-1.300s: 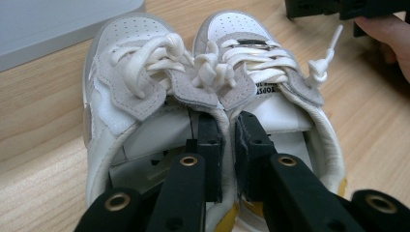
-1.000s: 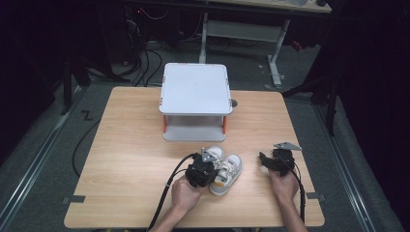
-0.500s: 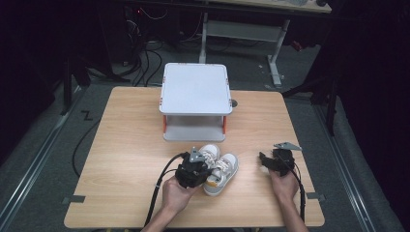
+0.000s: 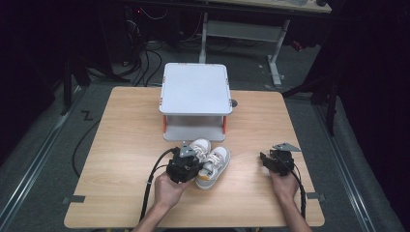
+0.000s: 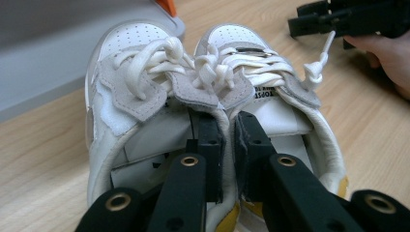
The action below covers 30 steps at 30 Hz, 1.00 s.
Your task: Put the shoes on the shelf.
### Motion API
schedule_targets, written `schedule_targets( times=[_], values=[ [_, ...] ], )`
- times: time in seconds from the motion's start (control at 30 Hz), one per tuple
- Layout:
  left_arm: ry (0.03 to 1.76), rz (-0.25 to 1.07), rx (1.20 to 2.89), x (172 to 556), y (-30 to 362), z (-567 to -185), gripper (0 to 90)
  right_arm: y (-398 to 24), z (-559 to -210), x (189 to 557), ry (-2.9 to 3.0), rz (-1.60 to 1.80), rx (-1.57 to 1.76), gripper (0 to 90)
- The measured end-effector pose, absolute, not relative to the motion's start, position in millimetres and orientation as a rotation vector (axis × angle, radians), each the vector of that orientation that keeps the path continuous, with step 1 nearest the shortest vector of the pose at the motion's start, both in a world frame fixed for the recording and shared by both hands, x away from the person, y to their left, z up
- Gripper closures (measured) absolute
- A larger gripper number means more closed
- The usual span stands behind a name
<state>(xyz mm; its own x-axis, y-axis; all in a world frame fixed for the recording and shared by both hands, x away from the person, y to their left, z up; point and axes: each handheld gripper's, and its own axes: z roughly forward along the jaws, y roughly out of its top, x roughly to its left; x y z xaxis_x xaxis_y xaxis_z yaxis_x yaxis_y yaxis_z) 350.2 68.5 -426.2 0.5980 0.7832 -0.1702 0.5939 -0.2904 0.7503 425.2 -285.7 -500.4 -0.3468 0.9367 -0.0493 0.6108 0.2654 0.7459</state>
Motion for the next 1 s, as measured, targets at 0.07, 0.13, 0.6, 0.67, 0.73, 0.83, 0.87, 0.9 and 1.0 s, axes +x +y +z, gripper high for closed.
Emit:
schedule_targets(
  times=[0.07, 0.13, 0.6, 0.67, 0.73, 0.83, 0.87, 0.9, 1.0],
  values=[
    [1.094, 0.303, 1.994, 352.5, 72.7, -423.8, 82.4, -283.5, -500.3, 423.6, 2.053, 0.872, 1.361, 57.9],
    [1.108, 0.316, 1.984, 354.8, 76.1, -421.6, 82.4, -281.4, -499.9, 422.8, 2.061, 0.889, 1.349, 58.8],
    [1.172, 0.369, 1.941, 383.2, 89.7, -426.1, 82.2, -255.4, -444.8, 414.4, 2.077, 1.171, 1.162, 71.9],
    [1.181, 0.373, 1.94, 388.3, 89.5, -427.9, 82.2, -249.9, -435.4, 416.5, 2.085, 1.217, 1.15, 71.7],
    [1.195, 0.362, 1.934, 394.6, 90.0, -429.5, 82.2, -244.4, -426.0, 419.0, 2.099, 1.268, 1.129, 72.1],
    [1.214, 0.357, 1.92, 402.4, 90.5, -431.5, 82.2, -234.4, -411.3, 423.8, 2.129, 1.297, 1.089, 74.5],
    [1.219, 0.355, 1.914, 404.5, 91.0, -432.2, 82.2, -231.7, -405.8, 425.7, 2.132, 1.314, 1.077, 75.4],
    [1.224, 0.352, 1.915, 406.9, 91.6, -432.7, 82.2, -229.3, -399.8, 427.8, 2.132, 1.332, 1.069, 76.2],
    [1.241, 0.365, 1.917, 412.2, 91.1, -433.3, 82.2, -219.9, -379.9, 433.8, 2.12, 1.375, 1.035, 78.7]
  ],
)
